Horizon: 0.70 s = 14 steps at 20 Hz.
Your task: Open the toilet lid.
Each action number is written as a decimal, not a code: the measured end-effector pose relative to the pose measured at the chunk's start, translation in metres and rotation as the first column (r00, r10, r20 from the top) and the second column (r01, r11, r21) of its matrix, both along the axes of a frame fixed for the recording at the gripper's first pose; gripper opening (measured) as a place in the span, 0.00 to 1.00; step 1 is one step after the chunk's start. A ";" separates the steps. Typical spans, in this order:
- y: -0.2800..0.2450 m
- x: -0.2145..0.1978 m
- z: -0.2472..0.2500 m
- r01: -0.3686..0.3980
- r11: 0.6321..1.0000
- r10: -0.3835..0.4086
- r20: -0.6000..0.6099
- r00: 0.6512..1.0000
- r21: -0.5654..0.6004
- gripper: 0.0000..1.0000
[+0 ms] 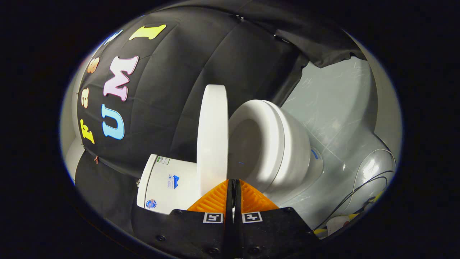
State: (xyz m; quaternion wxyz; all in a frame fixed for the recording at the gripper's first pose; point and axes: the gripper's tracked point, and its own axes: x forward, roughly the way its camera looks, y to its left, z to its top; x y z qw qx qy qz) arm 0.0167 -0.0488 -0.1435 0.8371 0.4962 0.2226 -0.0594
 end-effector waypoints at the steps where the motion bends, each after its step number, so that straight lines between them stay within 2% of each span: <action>1: 0.002 0.000 0.003 0.001 1.000 -0.001 -0.003 1.000 -0.006 0.05; 14: 0.039 0.013 0.067 -0.044 0.977 0.036 -0.039 0.999 -0.208 0.05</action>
